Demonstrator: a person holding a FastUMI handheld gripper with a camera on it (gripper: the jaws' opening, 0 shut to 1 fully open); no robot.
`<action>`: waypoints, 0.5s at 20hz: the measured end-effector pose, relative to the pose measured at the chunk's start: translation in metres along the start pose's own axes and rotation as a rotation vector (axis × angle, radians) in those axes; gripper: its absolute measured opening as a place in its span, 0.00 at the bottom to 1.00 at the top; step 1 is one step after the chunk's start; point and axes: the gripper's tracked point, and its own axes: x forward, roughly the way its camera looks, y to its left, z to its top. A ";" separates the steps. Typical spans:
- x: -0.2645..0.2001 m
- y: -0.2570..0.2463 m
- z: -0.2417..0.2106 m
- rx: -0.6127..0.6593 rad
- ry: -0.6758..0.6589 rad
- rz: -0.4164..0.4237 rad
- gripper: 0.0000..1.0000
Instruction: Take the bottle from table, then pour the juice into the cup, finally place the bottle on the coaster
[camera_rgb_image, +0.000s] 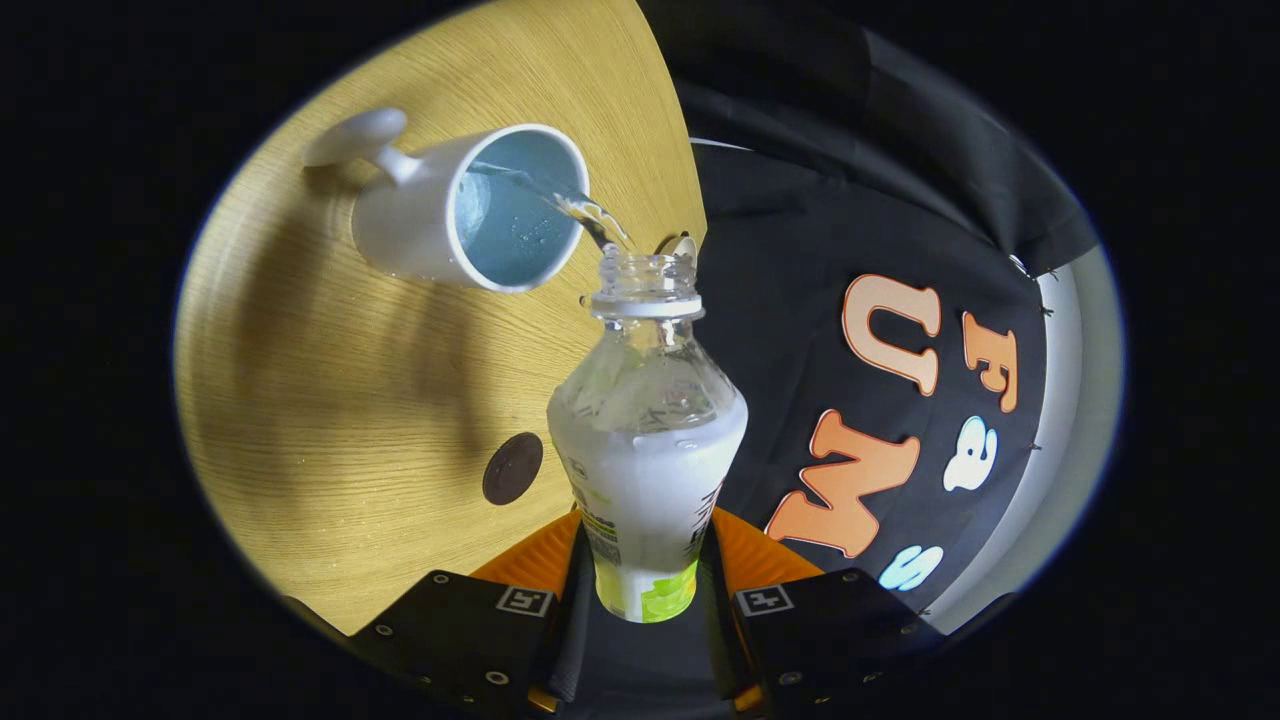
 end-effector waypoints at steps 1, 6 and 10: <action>-0.001 0.000 0.000 0.000 0.001 -0.002 0.52; -0.001 -0.002 0.000 -0.012 0.001 -0.009 0.52; 0.000 -0.006 -0.002 -0.023 0.002 -0.014 0.52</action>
